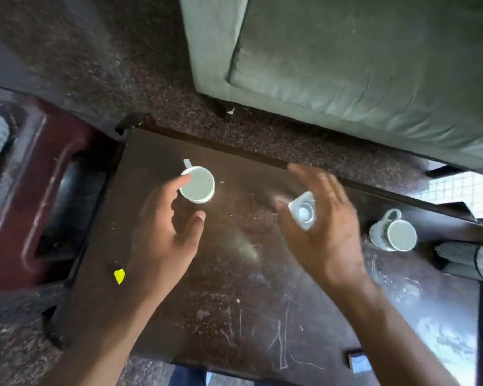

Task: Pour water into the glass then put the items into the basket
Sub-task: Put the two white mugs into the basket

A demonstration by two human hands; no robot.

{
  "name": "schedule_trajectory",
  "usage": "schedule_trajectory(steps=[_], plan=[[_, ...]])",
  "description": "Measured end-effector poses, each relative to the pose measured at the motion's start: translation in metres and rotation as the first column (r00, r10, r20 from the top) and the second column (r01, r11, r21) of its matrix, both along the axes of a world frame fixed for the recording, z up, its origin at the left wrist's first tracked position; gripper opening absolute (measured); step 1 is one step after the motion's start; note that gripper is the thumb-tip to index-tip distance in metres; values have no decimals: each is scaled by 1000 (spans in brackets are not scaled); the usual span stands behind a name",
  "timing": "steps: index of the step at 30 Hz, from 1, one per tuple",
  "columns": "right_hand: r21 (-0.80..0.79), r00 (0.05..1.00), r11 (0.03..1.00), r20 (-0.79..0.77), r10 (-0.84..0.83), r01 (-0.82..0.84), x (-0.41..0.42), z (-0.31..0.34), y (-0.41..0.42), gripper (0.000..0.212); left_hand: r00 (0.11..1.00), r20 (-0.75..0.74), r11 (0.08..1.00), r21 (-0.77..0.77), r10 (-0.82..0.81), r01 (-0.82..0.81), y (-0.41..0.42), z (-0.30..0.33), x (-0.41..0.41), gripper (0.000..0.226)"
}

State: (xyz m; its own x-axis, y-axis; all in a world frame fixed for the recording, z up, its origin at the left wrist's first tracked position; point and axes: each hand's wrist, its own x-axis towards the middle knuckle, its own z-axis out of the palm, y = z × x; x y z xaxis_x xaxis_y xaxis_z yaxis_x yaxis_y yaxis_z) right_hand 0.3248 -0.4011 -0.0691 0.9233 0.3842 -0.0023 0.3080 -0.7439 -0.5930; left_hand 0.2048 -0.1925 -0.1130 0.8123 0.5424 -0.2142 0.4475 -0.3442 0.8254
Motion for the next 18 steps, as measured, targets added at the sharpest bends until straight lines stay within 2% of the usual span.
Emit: schedule_trajectory(steps=[3, 7, 14, 18], plan=[[-51, 985, 984, 41, -167, 169, 20, -2, -57, 59, 986, 158, 997, 49, -61, 54, -25, 17, 4, 48], [-247, 945, 915, 6, -328, 319, 41, -23, -125, 69, 959, 228, 986, 38, -167, 163, -67, 33, 17, 48], [-500, 893, 815, -162, -419, 292, 60, -63, -198, 88, 910, 278, 946, -12, -307, 323, -139, 29, 52, 54], [-494, 879, 832, -244, -410, 252, 60, -82, -222, 83, 883, 301, 927, 11, -361, 375, -171, 20, 67, 54]])
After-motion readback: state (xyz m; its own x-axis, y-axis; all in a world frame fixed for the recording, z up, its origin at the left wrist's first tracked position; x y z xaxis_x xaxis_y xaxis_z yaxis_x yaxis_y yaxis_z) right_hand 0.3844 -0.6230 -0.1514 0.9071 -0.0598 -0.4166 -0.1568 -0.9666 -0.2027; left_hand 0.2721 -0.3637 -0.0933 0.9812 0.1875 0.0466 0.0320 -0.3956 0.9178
